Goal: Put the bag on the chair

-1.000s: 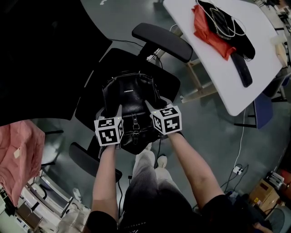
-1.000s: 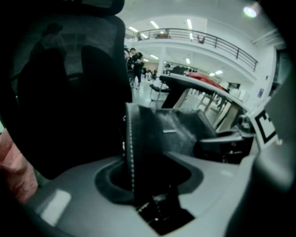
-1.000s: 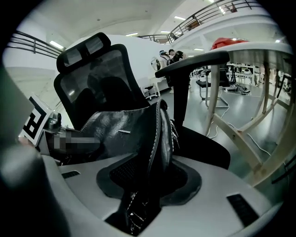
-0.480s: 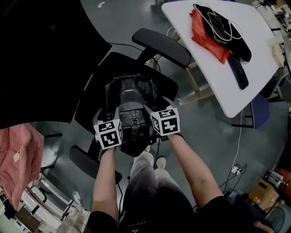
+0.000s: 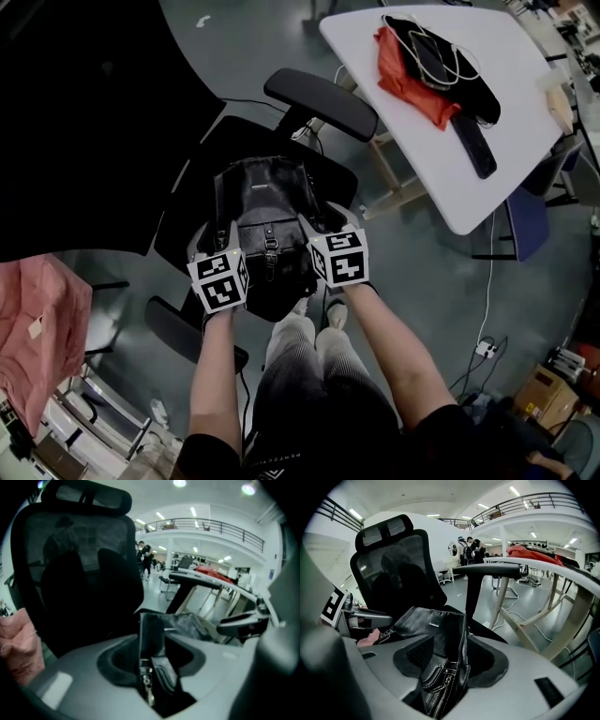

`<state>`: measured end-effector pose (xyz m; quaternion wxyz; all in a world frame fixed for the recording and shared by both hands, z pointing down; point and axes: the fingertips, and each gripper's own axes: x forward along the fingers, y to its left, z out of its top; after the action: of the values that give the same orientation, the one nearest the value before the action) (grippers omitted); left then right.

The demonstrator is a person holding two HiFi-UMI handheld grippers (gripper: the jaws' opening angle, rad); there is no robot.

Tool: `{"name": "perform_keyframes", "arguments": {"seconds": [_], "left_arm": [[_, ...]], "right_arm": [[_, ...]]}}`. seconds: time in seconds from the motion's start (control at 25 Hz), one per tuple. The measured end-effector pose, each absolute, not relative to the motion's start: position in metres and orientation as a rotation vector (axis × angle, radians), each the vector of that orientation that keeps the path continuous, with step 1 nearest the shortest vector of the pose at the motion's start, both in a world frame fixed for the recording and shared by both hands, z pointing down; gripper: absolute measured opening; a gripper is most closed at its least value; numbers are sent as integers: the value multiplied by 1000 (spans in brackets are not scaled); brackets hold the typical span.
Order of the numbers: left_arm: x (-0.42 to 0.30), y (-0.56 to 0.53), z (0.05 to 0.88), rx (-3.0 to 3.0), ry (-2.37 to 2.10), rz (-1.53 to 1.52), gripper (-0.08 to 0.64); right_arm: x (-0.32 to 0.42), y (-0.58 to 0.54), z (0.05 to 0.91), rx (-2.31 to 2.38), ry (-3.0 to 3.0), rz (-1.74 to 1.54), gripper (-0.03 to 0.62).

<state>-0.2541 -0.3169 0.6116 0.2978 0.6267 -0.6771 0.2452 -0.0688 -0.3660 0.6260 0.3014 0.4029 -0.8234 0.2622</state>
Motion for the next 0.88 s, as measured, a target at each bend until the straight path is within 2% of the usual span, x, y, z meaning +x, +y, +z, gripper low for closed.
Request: {"name": "perform_keyframes", "arguments": {"seconds": [0.12, 0.48, 0.68, 0.88], "left_arm": [[-245, -316, 595, 1700, -1821, 621, 129], [-217, -295, 556, 1701, -1868, 558, 71], [-202, -281, 536, 1689, -1905, 533, 43], [-185, -267, 522, 1692, -1915, 509, 37]], "right_arm": [[-62, -364, 613, 1089, -2202, 685, 163], [-47, -350, 582, 1089, -2261, 665, 50], [-38, -341, 563, 1094, -2296, 639, 6], [-32, -328, 545, 1096, -2335, 617, 0]]}}
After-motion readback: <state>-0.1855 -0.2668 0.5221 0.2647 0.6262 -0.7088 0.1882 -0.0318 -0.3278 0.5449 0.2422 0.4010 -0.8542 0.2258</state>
